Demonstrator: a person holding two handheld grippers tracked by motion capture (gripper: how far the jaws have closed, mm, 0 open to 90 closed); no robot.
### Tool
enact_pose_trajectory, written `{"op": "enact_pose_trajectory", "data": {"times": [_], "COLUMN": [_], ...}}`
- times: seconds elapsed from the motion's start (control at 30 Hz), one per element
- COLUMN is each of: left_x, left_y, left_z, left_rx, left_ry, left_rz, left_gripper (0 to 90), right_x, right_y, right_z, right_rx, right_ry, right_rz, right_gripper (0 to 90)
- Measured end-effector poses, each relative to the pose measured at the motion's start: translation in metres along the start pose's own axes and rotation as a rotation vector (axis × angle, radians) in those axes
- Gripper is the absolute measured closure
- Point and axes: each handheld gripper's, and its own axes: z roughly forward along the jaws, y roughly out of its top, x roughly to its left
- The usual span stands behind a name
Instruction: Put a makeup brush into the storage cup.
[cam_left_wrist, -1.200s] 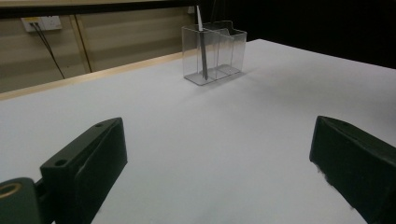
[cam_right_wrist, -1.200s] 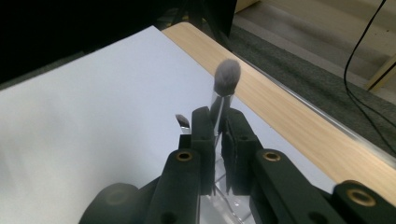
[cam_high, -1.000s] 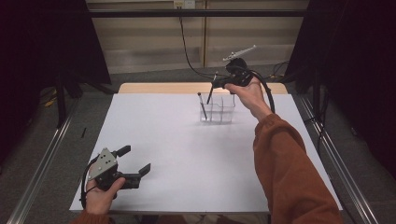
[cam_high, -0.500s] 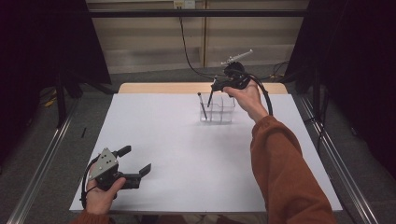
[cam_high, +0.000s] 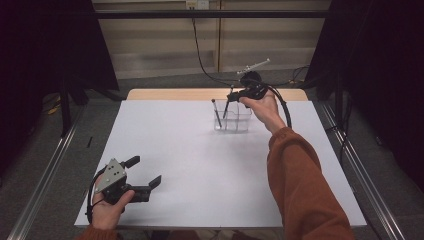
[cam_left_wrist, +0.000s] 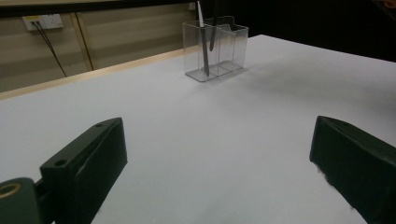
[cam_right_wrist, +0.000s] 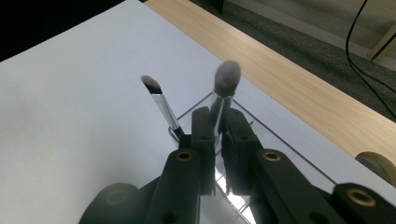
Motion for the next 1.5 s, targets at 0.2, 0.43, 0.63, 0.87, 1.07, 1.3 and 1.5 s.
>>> {"op": "enact_pose_trajectory", "data": {"times": [0.2, 0.43, 0.63, 0.87, 1.07, 1.3, 1.5], "left_x": [0.0, 0.001, 0.001, 0.001, 0.001, 0.001, 0.001], "left_y": [0.0, -0.001, 0.0, -0.001, -0.001, -0.001, 0.0], "left_z": [0.0, 0.0, 0.0, 0.001, 0.001, 0.001, 0.002], "left_rx": [0.0, 0.003, 0.005, 0.005, 0.006, 0.007, 0.007], "left_ry": [0.0, 0.004, 0.003, -0.002, -0.005, -0.004, -0.003], "left_rz": [0.001, 0.004, 0.007, 0.009, 0.011, 0.012, 0.01], "left_gripper": [3.9, 3.9, 3.9, 3.9, 3.8, 3.8, 3.8], "right_x": [0.0, 0.0, 0.002, 0.0, -0.002, -0.003, -0.003], "right_y": [-0.003, -0.007, -0.008, -0.012, -0.017, -0.021, -0.024], "right_z": [0.003, 0.007, 0.009, 0.011, 0.011, 0.007, 0.006], "right_rx": [-0.003, -0.009, -0.016, -0.018, -0.028, -0.052, -0.08], "right_ry": [0.001, -0.001, 0.005, 0.004, 0.001, -0.001, 0.006], "right_rz": [0.01, 0.015, 0.019, 0.029, 0.043, 0.051, 0.059], "right_gripper": [83.7, 83.7, 83.7, 83.5, 81.9, 79.7, 75.4]}}
